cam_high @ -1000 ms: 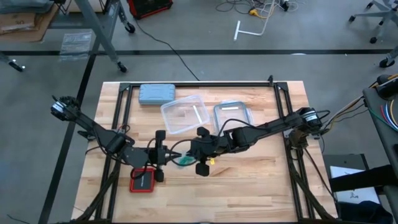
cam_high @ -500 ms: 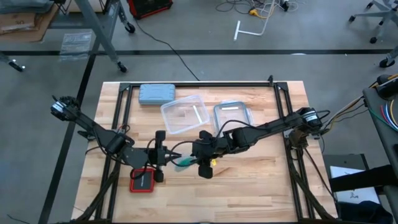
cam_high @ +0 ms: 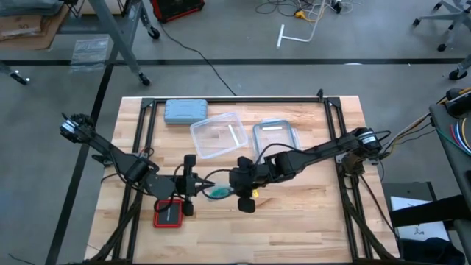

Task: Roll bandage
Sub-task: Close the transparent zip bag

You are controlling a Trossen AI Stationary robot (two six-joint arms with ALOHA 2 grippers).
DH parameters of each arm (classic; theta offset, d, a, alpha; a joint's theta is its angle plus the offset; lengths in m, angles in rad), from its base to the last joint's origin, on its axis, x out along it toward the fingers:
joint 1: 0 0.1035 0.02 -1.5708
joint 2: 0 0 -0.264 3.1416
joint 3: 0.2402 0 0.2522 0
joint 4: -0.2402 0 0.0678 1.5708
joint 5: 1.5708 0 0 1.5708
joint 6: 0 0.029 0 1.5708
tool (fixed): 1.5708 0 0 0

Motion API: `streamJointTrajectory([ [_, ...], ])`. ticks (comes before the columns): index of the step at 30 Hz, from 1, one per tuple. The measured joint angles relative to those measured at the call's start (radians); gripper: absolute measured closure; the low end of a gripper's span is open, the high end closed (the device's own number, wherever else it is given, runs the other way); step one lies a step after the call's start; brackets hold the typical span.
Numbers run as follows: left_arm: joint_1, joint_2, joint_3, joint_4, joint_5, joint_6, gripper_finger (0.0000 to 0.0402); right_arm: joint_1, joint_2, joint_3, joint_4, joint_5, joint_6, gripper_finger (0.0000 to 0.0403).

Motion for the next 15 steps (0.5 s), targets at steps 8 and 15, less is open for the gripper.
streamJointTrajectory([
  [8,0.000,0.000,0.000,0.000,0.000,0.000,0.0401,0.003,0.001,-0.001,-0.115,-0.017,0.034,0.0226],
  [15,0.000,0.000,0.000,-0.001,0.000,0.000,0.0401,0.005,0.003,-0.005,-0.135,-0.043,0.022,0.0285],
])
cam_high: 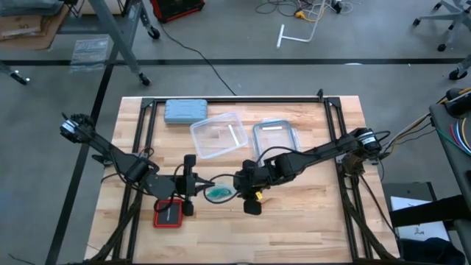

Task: Roll bandage
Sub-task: Close the transparent zip bag

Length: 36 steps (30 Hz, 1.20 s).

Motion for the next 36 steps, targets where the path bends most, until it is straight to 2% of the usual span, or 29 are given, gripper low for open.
streamJointTrajectory([
  [2,0.000,0.000,0.000,0.000,0.000,0.000,0.0401,0.000,0.001,-0.002,-0.029,0.000,-0.009,0.0359],
  [4,0.000,0.000,0.000,0.000,0.000,0.001,0.0401,0.000,0.001,-0.002,-0.032,0.003,-0.023,0.0386],
  [10,0.000,0.000,0.000,0.000,-0.001,0.003,0.0401,0.001,0.001,-0.002,0.013,0.026,-0.020,0.0363],
  [16,0.000,0.000,0.000,-0.001,0.011,-0.003,0.0401,0.006,-0.002,-0.002,-0.050,-0.119,0.021,0.0335],
  [19,0.000,0.000,0.000,-0.001,0.031,-0.004,0.0401,0.007,-0.022,-0.002,-0.113,-0.137,0.042,0.0324],
  [24,0.000,0.000,0.000,-0.001,0.032,-0.019,0.0401,0.006,-0.057,-0.002,-0.172,-0.113,0.090,0.0318],
  [28,0.000,0.000,0.000,-0.009,0.061,-0.022,0.0401,0.006,-0.067,-0.001,-0.160,0.030,0.087,0.0326],
  [30,0.000,0.000,0.000,-0.034,0.084,-0.023,0.0401,-0.001,-0.062,-0.001,-0.157,0.063,0.057,0.0330],
  [33,0.000,0.000,-0.002,-0.094,0.087,-0.051,0.0401,-0.007,-0.041,-0.001,-0.112,0.078,0.042,0.0335],
  [36,0.000,0.000,-0.013,-0.140,0.081,-0.089,0.0402,-0.007,-0.019,-0.001,0.018,0.080,0.006,0.0334],
])
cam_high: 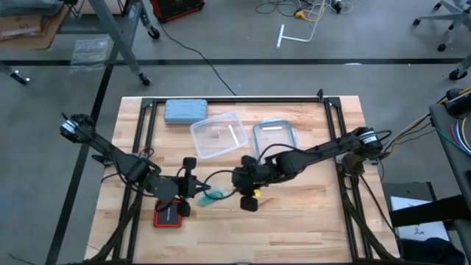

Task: Roll bandage
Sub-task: Close the transparent zip bag

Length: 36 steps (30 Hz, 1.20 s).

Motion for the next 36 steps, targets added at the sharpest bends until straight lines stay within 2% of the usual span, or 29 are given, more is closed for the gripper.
streamJointTrajectory([
  [4,0.000,0.000,-0.031,-0.003,-0.002,0.001,0.0401,0.001,0.037,0.000,0.188,0.007,-0.084,0.0314],
  [6,0.000,0.000,-0.044,-0.001,-0.002,0.003,0.0401,0.001,0.058,0.001,0.250,0.053,-0.095,0.0296],
  [10,0.000,0.000,-0.055,0.001,-0.002,0.005,0.0401,0.000,0.079,0.009,0.263,0.174,-0.096,0.0254],
  [14,0.000,0.000,-0.055,0.010,-0.005,0.011,0.0401,0.000,0.077,0.010,0.284,0.178,-0.105,0.0218],
  [17,0.005,0.000,-0.055,0.029,-0.006,0.032,0.0401,0.001,0.077,0.010,0.337,0.175,-0.115,0.0206],
  [29,0.018,0.000,-0.055,0.157,-0.008,0.086,0.0401,0.001,0.084,0.010,0.385,0.126,-0.094,0.0226],
  [36,0.018,0.000,-0.055,0.157,-0.005,0.086,0.0401,0.001,0.084,0.010,0.385,0.127,-0.095,0.0271],
])
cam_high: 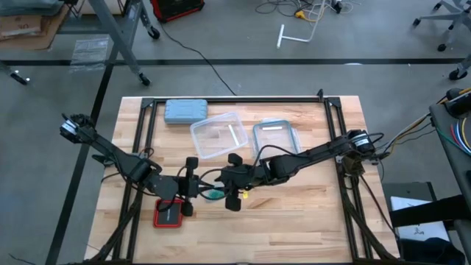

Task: Roll bandage
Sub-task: Close the transparent zip bag

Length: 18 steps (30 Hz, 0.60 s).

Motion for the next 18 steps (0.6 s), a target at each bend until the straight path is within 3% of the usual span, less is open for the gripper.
streamJointTrajectory([
  [7,0.000,0.000,0.000,-0.004,-0.002,0.000,0.0401,0.000,0.000,0.000,-0.015,-0.016,-0.001,0.0391],
  [18,0.000,0.000,0.000,0.000,0.002,-0.001,0.0401,-0.002,0.000,0.000,-0.045,-0.049,0.040,0.0297],
])
